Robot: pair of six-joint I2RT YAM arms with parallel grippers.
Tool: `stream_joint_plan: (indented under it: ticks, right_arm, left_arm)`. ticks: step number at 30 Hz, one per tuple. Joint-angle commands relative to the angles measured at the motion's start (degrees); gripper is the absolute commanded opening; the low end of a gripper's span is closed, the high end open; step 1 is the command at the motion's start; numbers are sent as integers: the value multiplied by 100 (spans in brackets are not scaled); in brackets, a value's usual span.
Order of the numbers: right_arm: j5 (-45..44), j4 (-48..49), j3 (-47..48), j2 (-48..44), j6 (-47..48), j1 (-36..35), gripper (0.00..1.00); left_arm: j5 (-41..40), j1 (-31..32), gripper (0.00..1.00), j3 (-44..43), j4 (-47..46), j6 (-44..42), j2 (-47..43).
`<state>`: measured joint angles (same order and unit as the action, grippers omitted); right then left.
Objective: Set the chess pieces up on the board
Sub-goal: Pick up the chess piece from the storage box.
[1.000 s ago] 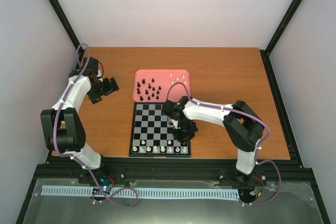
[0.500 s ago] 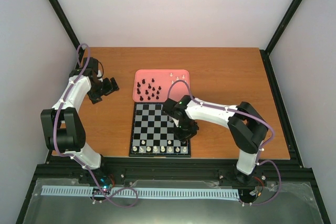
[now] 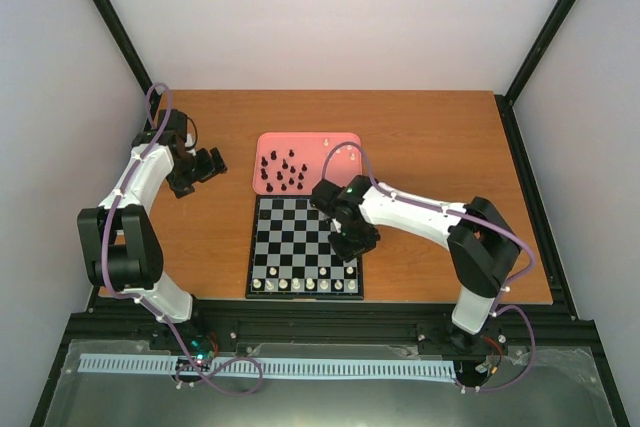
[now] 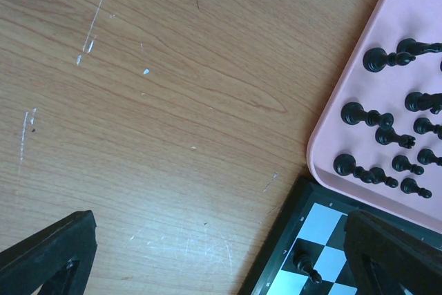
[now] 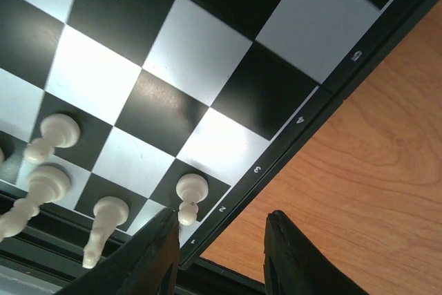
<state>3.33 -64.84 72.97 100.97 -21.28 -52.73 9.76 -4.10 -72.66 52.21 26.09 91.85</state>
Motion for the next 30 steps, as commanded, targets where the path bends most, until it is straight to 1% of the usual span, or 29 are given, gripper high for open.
stream_joint_plan:
  ticks: [1, 5, 7, 9, 12, 15, 20, 23, 27, 30]
  right_arm:
    - [-121, 77, 239, -206, -130, 82, 35]
    - [7, 47, 376, 43, 29, 87, 35]
    - [-184, -2, 517, 119, 9, 104, 32]
    - [-414, -4, 710, 119, -45, 196, 32]
    - [-647, 40, 1153, 66, -72, 558, 33]
    - [-763, 63, 1824, 288, 79, 1092, 35]
    - [-554, 78, 3114, 1411, 298, 1913, 37]
    - [-595, 91, 4059, 2230, 511, 2151, 41]
    - [-576, -82, 5452, 3245, 693, 2406, 41]
    - [-380, 3, 5968, 3686, 818, 2580, 41]
  left_arm:
    - [98, 23, 100, -94, -154, -64, 50]
    - [106, 23, 100, -136, -146, -66, 118]
    - [99, 21, 100, -167, -121, -75, 146]
    - [83, 23, 100, -207, -99, -73, 167]
    - [86, 23, 100, -240, -70, -82, 188]
    - [75, 23, 100, -262, -70, -86, 200]
    - [70, 23, 100, -325, -36, -95, 221]
    - [48, 23, 100, -382, 3, -102, 242]
    - [26, 23, 100, -449, 35, -114, 278]
    - [10, 23, 100, -484, 48, -122, 336]
